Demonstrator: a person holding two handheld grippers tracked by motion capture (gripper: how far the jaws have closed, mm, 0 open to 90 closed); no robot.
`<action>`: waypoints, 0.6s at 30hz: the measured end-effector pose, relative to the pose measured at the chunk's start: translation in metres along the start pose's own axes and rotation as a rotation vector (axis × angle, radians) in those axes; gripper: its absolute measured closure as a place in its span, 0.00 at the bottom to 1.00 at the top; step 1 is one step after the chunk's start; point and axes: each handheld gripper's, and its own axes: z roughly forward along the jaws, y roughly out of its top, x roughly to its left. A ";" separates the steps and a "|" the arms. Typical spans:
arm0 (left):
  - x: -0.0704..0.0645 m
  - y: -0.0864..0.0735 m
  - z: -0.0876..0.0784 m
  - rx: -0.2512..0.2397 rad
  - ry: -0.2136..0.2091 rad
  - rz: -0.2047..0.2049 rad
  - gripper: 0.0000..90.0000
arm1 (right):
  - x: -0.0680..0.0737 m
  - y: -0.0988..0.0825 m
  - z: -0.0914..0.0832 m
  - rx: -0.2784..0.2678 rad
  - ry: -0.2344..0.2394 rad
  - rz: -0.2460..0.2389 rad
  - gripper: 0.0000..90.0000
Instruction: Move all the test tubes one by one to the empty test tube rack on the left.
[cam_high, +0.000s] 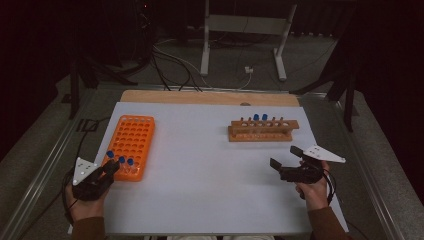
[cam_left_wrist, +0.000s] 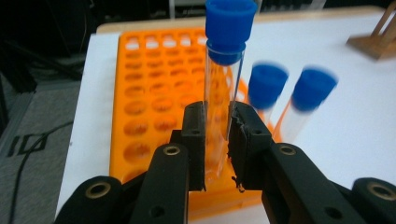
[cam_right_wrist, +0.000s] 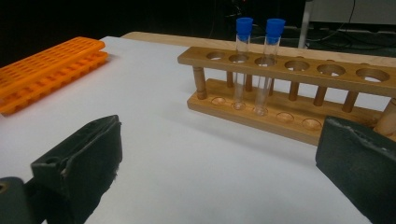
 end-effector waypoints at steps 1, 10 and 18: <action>0.000 -0.001 0.001 0.015 0.001 0.001 0.87 | 0.000 0.000 0.000 0.000 0.000 0.000 0.01; -0.004 -0.003 0.010 0.106 0.021 0.048 0.87 | 0.001 -0.001 0.001 0.004 0.005 -0.004 0.02; -0.003 -0.005 0.013 0.124 0.017 0.021 0.87 | 0.002 -0.001 0.002 0.005 0.009 -0.007 0.02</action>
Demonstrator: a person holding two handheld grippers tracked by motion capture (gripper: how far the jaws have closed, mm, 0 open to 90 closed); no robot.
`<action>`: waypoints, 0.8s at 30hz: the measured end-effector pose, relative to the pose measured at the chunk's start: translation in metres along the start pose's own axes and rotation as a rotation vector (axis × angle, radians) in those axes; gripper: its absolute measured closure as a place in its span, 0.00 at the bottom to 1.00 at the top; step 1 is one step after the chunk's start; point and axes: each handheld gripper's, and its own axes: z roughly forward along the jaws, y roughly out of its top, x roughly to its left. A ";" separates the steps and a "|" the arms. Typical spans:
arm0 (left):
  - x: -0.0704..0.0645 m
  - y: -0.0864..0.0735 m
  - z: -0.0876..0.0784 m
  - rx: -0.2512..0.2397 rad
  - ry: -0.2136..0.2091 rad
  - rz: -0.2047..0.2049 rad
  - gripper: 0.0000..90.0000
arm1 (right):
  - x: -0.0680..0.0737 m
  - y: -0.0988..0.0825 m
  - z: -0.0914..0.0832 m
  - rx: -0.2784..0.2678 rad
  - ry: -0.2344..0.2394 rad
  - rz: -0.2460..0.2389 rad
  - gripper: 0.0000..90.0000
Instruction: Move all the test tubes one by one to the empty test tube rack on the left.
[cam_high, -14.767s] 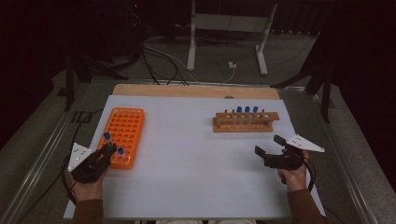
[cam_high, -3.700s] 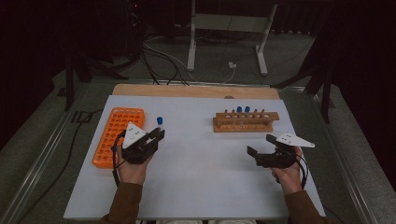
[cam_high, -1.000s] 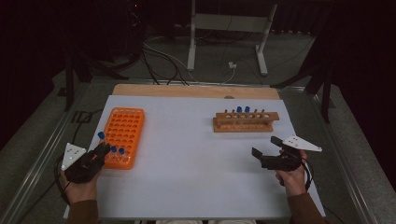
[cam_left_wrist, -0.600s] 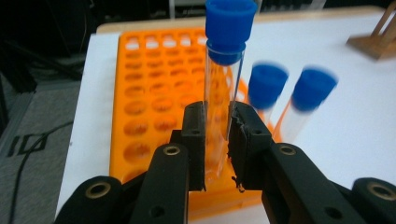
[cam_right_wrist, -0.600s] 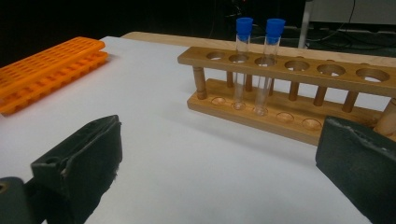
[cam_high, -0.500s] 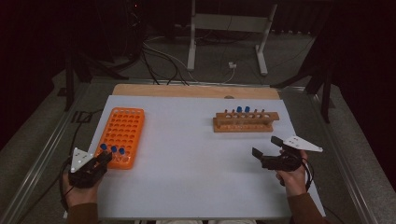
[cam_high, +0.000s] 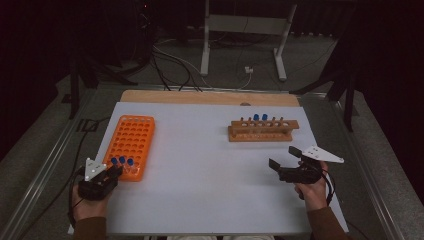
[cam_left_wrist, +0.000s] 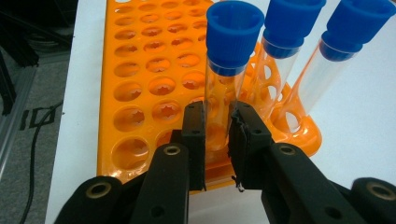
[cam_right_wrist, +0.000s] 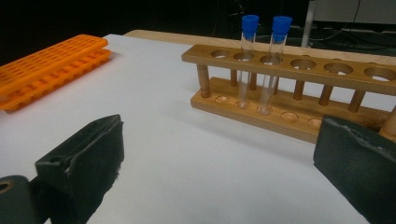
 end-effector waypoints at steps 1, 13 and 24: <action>0.001 0.000 0.000 -0.003 -0.006 -0.010 0.86 | 0.000 0.000 0.000 0.001 0.000 0.000 0.02; 0.005 0.003 -0.020 -0.105 -0.061 -0.077 0.63 | -0.001 0.000 0.001 0.004 0.000 0.005 0.02; -0.013 0.019 -0.036 -0.215 -0.094 -0.052 0.30 | -0.002 0.001 0.003 0.005 0.000 0.004 0.02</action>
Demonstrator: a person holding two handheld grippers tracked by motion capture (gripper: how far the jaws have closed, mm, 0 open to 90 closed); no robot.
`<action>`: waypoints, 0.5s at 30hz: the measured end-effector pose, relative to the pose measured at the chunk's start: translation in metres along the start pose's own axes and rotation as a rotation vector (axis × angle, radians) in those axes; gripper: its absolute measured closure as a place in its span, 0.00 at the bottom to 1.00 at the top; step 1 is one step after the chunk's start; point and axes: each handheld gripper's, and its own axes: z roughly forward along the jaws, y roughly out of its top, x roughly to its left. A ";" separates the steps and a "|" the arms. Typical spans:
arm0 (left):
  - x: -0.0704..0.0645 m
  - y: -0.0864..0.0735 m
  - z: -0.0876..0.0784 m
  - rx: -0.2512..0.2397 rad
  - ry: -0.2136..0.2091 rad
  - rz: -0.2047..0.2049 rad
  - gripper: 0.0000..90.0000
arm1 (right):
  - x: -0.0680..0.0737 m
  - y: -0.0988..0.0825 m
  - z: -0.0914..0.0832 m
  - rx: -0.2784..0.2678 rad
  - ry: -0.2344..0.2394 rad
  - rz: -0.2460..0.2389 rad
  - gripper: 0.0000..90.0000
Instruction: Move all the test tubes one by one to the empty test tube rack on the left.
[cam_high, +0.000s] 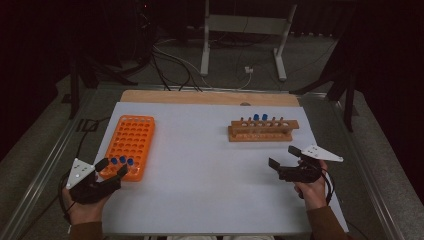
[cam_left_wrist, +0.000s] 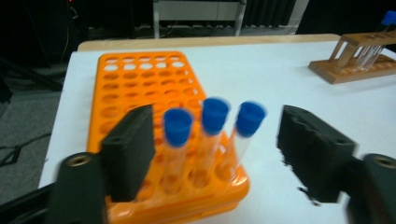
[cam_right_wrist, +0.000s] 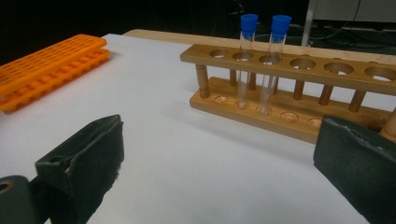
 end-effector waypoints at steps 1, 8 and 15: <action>-0.002 0.002 0.001 -0.007 -0.004 -0.001 0.28 | 0.000 0.000 0.000 0.000 0.000 0.000 0.02; -0.019 0.015 0.015 -0.029 -0.024 0.015 0.19 | 0.000 0.002 0.002 0.006 -0.002 -0.003 0.02; -0.040 0.024 0.033 -0.038 -0.058 0.036 0.13 | -0.003 0.007 0.004 0.003 -0.014 -0.001 0.02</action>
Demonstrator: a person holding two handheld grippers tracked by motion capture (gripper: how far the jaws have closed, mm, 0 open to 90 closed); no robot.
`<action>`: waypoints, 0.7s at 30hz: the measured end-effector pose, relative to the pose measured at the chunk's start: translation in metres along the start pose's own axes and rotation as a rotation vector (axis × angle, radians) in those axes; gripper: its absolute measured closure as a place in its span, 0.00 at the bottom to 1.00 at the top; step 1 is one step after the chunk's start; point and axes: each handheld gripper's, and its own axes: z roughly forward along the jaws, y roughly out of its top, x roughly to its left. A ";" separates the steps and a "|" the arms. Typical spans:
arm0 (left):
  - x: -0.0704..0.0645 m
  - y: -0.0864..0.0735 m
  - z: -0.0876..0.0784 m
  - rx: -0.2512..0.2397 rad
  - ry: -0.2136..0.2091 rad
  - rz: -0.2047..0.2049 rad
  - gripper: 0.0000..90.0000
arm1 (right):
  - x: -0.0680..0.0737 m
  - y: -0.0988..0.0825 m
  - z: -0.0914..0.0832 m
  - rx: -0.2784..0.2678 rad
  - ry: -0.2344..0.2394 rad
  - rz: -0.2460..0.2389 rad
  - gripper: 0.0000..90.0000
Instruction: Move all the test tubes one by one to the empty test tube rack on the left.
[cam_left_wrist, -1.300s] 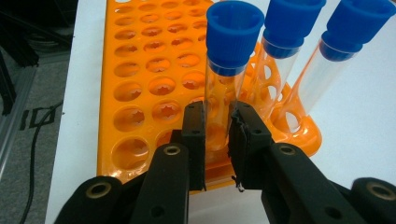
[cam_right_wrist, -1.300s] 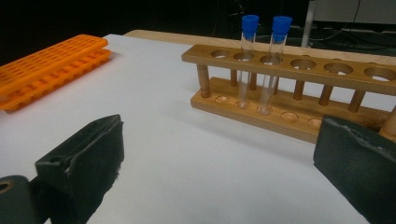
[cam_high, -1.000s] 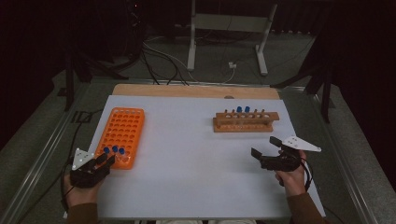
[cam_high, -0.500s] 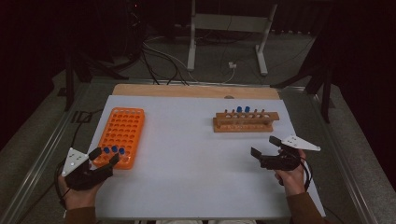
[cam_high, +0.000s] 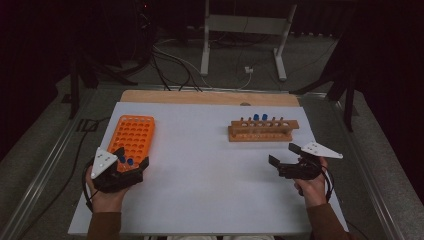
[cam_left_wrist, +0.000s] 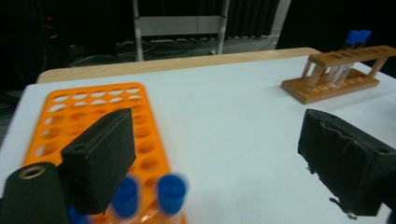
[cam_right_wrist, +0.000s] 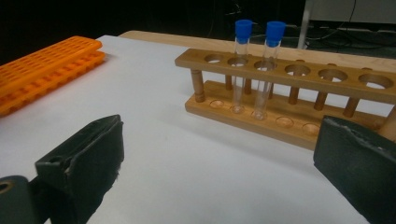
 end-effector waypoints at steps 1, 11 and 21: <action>-0.003 0.001 0.003 -0.002 0.001 0.003 0.12 | 0.000 0.001 0.001 0.000 -0.001 0.000 0.02; -0.024 0.005 0.024 -0.002 -0.040 0.012 0.03 | -0.004 0.011 0.009 0.002 -0.012 -0.002 0.02; -0.027 -0.002 0.027 -0.001 -0.054 0.005 0.02 | -0.004 0.027 0.019 0.001 -0.030 -0.002 0.02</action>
